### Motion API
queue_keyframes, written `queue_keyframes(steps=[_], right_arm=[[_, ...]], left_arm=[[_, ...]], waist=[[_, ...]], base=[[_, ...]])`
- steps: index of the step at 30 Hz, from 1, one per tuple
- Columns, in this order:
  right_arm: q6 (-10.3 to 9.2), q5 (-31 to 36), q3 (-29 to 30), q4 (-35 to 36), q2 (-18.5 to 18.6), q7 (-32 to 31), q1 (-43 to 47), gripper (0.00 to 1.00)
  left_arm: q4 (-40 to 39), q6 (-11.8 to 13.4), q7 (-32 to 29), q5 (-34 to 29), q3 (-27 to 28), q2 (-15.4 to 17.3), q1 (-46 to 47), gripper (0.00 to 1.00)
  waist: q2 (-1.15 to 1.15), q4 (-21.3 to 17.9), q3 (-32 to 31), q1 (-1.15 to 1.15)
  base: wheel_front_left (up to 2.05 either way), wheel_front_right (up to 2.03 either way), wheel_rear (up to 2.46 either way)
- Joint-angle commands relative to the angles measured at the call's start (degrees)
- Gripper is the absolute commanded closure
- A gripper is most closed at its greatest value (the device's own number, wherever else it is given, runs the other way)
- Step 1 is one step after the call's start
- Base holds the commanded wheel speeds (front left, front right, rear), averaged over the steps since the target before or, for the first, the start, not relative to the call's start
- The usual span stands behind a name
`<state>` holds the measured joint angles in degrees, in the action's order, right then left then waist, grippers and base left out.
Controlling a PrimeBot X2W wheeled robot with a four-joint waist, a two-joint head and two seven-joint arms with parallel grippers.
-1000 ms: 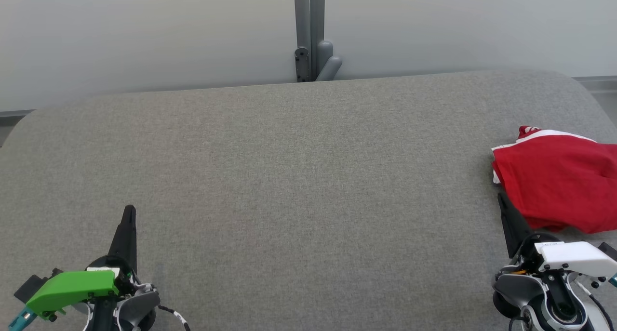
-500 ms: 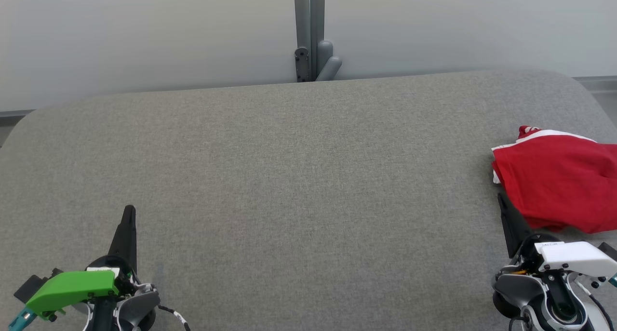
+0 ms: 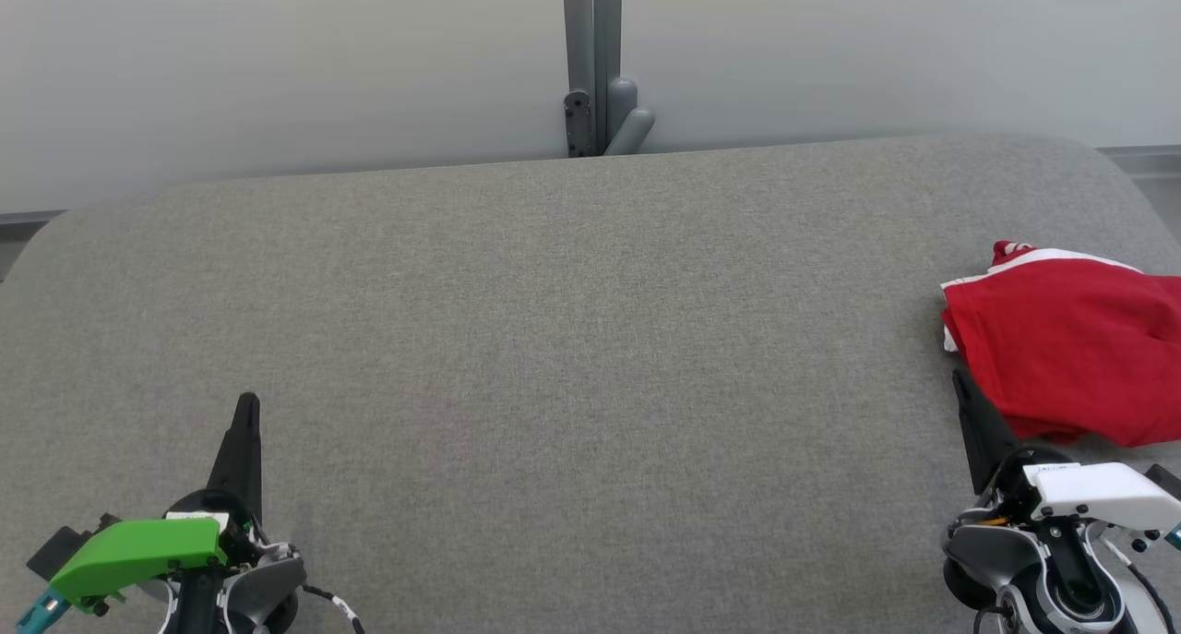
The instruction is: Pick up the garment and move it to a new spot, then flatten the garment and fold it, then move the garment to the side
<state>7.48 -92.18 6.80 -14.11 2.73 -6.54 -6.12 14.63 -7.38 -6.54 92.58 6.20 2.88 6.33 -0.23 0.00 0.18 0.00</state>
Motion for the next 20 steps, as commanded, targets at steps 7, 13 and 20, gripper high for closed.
queue_keyframes(steps=[7, 13, 20], right_arm=[[0.02, -0.4, 0.0, 0.2, 0.3, -0.1, -0.2, 1.00], [0.02, -0.4, 0.0, 0.2, 0.3, -0.1, -0.2, 1.00], [0.02, -0.4, 0.0, 0.2, 0.3, -0.1, -0.2, 1.00]], left_arm=[[-0.3, -0.2, -0.2, -0.3, 0.3, 0.1, 0.8, 1.00], [-0.3, -0.2, -0.2, -0.4, 0.3, 0.1, 0.8, 1.00], [-0.3, -0.2, -0.2, -0.4, 0.3, 0.1, 0.8, 1.00]], waist=[[0.23, 0.0, 0.0, 0.00], [0.23, 0.0, 0.0, 0.00], [0.23, 0.0, 0.0, 0.00]], base=[[0.00, 0.00, 0.00], [0.00, 0.00, 0.00], [0.00, 0.00, 0.00]])
